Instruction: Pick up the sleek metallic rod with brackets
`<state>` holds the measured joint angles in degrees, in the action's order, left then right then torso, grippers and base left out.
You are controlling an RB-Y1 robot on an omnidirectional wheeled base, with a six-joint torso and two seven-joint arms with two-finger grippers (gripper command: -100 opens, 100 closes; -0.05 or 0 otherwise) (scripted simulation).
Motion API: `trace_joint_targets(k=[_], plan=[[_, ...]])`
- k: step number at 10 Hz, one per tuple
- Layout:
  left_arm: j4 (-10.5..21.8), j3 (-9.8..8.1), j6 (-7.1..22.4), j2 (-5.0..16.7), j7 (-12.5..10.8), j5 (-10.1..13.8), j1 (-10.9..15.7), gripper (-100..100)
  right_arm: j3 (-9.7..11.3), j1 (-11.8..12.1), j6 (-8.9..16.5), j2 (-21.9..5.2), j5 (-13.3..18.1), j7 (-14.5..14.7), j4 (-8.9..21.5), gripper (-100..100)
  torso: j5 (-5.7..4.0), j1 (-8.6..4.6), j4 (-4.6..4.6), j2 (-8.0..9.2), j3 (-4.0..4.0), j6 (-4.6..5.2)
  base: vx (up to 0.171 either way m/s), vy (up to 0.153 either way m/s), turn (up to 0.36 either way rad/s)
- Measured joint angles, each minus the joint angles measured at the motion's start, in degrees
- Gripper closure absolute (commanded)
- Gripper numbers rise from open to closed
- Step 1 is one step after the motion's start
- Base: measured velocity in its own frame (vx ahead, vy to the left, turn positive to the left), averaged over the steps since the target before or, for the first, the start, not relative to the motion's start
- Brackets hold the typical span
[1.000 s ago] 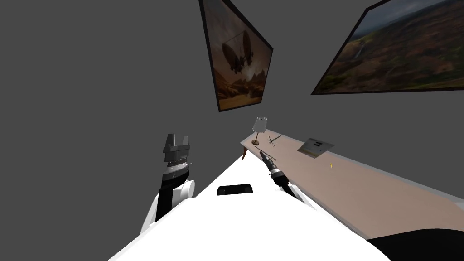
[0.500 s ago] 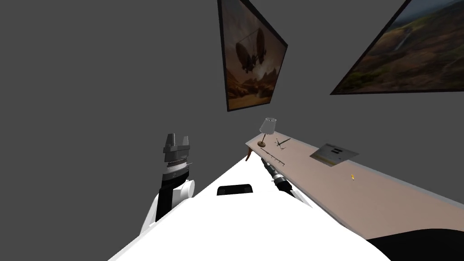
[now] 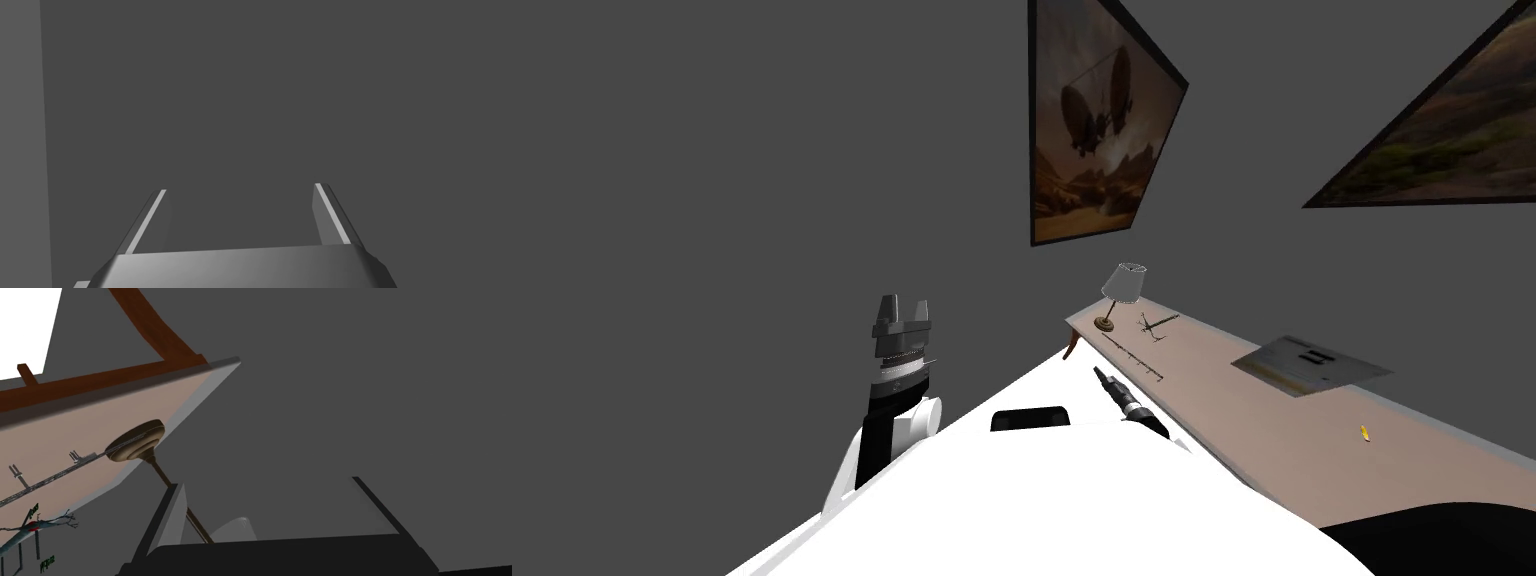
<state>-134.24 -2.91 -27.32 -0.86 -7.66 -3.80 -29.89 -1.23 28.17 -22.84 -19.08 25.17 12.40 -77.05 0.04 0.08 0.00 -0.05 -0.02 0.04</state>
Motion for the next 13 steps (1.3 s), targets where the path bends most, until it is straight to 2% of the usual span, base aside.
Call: trace_joint_targets(k=[4, 6, 8, 9, 10, 12, 13], plan=[[0.00, 0.00, 0.00, 0.00, 0.00, 0.00, 0.01, 0, 0.22, 1.18, 1.28, -1.19, 2.22, 1.76, 5.18, -100, -0.01, -0.09, 0.02, 0.05, 0.03, -0.03, 0.034, 0.017, 0.132], [0.00, 0.00, 0.00, 0.00, 0.00, 0.00, 0.00, 0, -0.10, 0.51, 1.24, -1.82, 3.33, 3.07, 10.62, -100, -0.02, -0.11, 0.00, -0.06, -0.03, -0.03, 0.080, 0.020, 0.342], [0.00, -0.01, 0.00, 0.00, 0.00, 0.00, -0.01, 0, 0.56, 0.63, 3.11, -4.09, 4.70, 3.54, 15.26, -100, -0.01, -0.11, -0.03, -0.13, -0.08, 0.03, 0.085, 0.006, 0.155], [0.00, 0.00, 0.00, 0.00, 0.00, 0.00, 0.00, 0, 1.35, 2.34, 4.86, -4.85, 5.53, 3.61, 15.28, -100, -0.01, -0.12, -0.03, -0.16, -0.09, 0.00, 0.071, -0.008, 0.148], [0.00, -0.01, 0.00, 0.01, 0.00, 0.00, -0.01, 0, 1.43, 3.05, 5.61, -5.11, 5.92, 3.96, 16.01, -100, -0.02, -0.15, -0.02, -0.10, -0.06, 0.02, 0.025, -0.013, -0.001], [0.00, 0.00, 0.00, 0.01, 0.00, 0.00, 0.00, 0, 0.71, 2.74, 4.56, -5.11, 6.61, 5.69, 20.14, -100, -0.02, -0.18, 0.01, -0.01, 0.00, -0.02, 0.087, -0.025, 0.319], [0.00, -0.01, 0.00, 0.01, 0.00, 0.00, 0.00, 0, 0.87, 3.81, 4.70, -6.78, 7.23, 6.26, 22.30, -100, -0.03, -0.29, -0.03, -0.22, -0.11, -0.03, 0.097, -0.047, 0.137]])
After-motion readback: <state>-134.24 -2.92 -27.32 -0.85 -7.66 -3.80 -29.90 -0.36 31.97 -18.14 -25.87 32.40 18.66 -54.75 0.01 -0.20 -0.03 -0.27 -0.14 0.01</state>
